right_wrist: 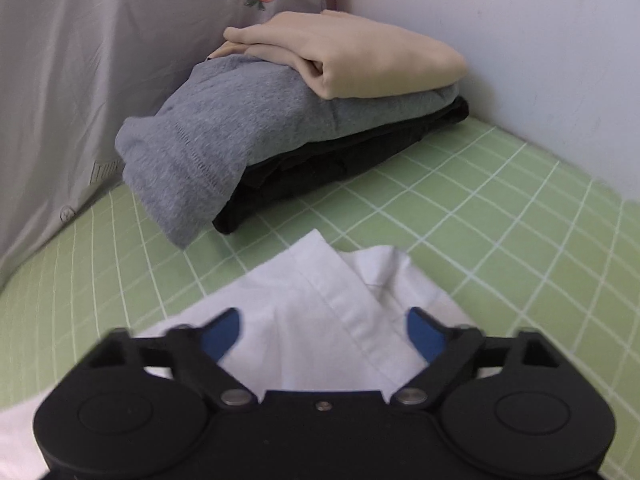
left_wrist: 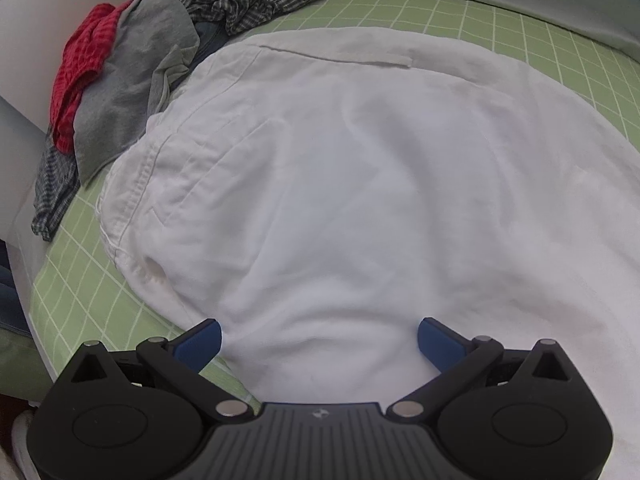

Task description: Fold clothes

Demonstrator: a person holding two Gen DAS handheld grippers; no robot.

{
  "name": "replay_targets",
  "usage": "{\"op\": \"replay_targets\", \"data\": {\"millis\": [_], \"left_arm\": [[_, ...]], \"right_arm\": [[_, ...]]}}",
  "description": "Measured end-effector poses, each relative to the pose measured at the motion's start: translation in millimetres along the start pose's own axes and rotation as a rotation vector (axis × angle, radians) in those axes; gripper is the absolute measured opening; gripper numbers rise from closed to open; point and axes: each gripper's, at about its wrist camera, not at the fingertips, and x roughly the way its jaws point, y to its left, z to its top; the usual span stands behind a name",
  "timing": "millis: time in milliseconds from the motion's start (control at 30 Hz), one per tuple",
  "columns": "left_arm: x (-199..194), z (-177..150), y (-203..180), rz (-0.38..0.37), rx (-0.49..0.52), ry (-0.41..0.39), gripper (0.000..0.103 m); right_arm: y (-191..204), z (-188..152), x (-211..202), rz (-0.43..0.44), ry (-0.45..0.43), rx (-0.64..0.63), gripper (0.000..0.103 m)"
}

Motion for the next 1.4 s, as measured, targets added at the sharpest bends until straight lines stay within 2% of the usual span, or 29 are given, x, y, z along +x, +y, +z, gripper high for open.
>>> {"op": "replay_targets", "data": {"millis": [67,100,133,167,200,267,400,500,633,733,767,833,867,900,967,1033,1133,1233,1400], "left_arm": [[-2.2,-1.8,-3.6,0.016,0.017,-0.014,0.103],[-3.1,-2.9,-5.0,0.024,0.024,-0.021,0.103],[-3.6,-4.1,-5.6,0.029,0.027,-0.026,0.103],[-3.3,-4.6,-5.7,0.031,0.027,-0.03,0.103],[-2.7,-4.4,-5.1,0.03,0.023,-0.031,0.103],[-1.4,-4.2,-3.7,0.028,0.017,-0.032,0.103],[1.4,-3.0,-0.6,0.012,0.014,-0.024,0.103],[2.3,-3.5,1.6,-0.001,0.003,-0.02,0.103],[3.8,-4.6,6.4,-0.021,-0.028,-0.016,0.103],[4.3,-6.2,10.0,-0.033,-0.058,-0.012,0.103],[4.1,-6.7,10.6,-0.035,-0.061,-0.012,0.103],[3.6,-7.3,10.1,-0.033,-0.06,-0.015,0.103],[3.3,-7.7,9.7,-0.031,-0.06,-0.016,0.103],[2.9,-8.4,9.4,-0.029,-0.062,-0.019,0.103],[2.0,-10.2,9.1,-0.023,-0.065,-0.027,0.103],[0.6,-12.1,8.4,-0.017,-0.066,-0.038,0.103],[-2.1,-15.3,6.4,-0.002,-0.067,-0.055,0.103],[-6.3,-19.1,2.4,0.007,-0.046,-0.079,0.103],[-34.1,-35.1,-6.3,-0.14,0.018,-0.163,0.103]], "right_arm": [[-3.0,2.7,2.4,-0.002,0.004,-0.002,0.038],[-5.4,3.5,1.3,-0.002,-0.006,-0.002,0.022],[-10.7,3.5,-1.7,0.008,-0.019,0.018,0.014],[-16.6,3.2,-5.0,0.02,-0.032,0.042,0.011],[-22.5,3.0,-8.4,0.032,-0.045,0.067,0.003],[-31.7,3.7,-18.8,0.033,-0.084,0.089,0.003],[-46.5,14.1,-42.9,0.122,-0.183,0.156,0.003],[-47.4,24.0,-50.1,0.17,-0.226,0.175,0.003],[-48.0,31.4,-33.0,0.2,-0.22,0.211,0.003],[-45.8,34.6,-5.4,0.155,-0.143,0.195,0.004],[-46.3,35.2,1.3,0.137,-0.115,0.196,0.006],[-48.8,36.0,7.1,0.094,-0.088,0.216,0.037],[-50.8,36.5,2.6,0.08,-0.104,0.22,0.063],[-53.2,36.8,-3.7,0.079,-0.125,0.21,0.077],[-60.1,34.3,-18.3,0.081,-0.152,0.175,0.087],[-66.9,27.1,-33.4,0.082,-0.164,0.131,0.102],[-72.9,4.2,-55.6,0.107,-0.172,0.029,0.103],[-73.0,-22.4,-76.1,0.09,-0.139,-0.069,0.103],[-78.3,-66.6,-108.3,0.067,-0.103,-0.138,0.103]]}}
